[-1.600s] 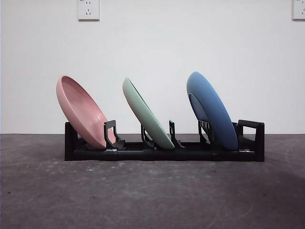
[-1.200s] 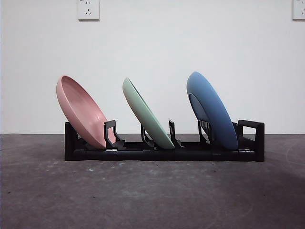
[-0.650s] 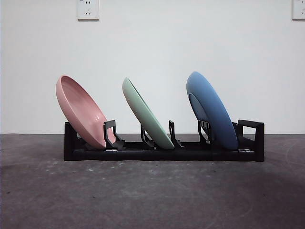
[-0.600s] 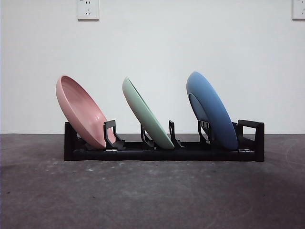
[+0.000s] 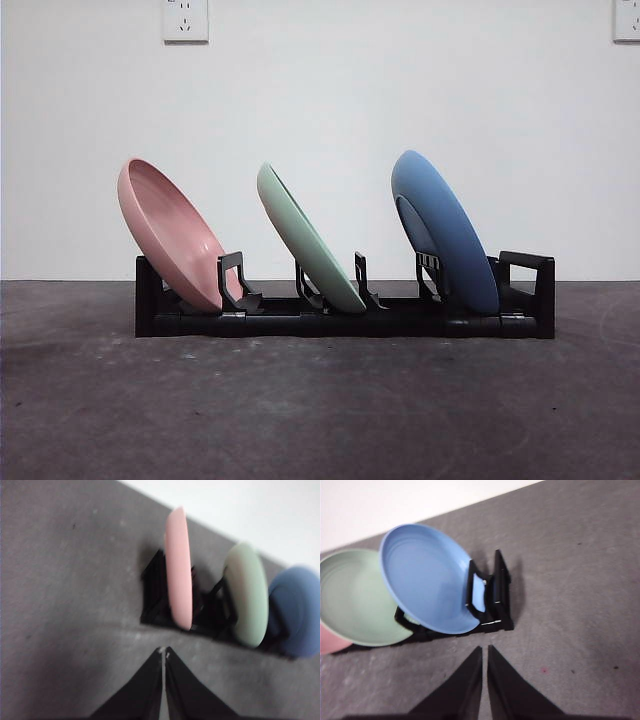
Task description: Place the plate
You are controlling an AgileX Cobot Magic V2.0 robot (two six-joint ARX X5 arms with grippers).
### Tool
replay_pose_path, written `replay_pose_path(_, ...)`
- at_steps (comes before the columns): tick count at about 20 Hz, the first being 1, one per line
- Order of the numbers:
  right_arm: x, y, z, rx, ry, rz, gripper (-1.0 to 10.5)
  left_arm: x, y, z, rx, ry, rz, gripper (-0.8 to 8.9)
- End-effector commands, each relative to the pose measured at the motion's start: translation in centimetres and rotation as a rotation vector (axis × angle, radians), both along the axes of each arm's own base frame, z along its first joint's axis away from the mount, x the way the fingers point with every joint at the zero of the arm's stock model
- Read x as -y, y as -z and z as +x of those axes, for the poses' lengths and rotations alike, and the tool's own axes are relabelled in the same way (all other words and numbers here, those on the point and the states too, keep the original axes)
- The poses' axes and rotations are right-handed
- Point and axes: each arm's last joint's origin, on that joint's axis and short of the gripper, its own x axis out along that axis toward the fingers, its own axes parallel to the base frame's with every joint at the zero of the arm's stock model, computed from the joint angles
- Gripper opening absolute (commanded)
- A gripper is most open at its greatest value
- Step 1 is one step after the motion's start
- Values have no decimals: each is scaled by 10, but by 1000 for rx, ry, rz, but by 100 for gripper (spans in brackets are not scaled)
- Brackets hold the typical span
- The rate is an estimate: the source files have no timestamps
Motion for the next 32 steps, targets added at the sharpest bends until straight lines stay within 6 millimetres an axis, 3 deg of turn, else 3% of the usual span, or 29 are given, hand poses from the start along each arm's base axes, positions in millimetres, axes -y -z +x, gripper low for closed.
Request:
replay_pose_path(1,-2,-12,16,-46,-85,-26,16,1,-14,14,-81,64,112,12)
replay_pose_path(8,-9,-26,49,-187,-281,37,16,3,-33,45,-314,148,160,12)
replay_pose_path(12,-16,-25,70,-278,-390,56,43,7,-46,64,-387,237,137,68)
replay_pose_path(15,-21,-24,80,-308,-429,48,435,7,-50,70,-385,237,136,377)
replay_pose_path(16,-22,-24,82,-314,-434,49,463,7,-51,70,-382,235,136,430)
replay_pose_path(23,-25,-41,89,-342,-420,77,402,7,-52,70,-380,224,123,434)
replay_pose_path(32,-44,-75,159,-368,-475,62,401,7,-52,70,-374,224,123,434)
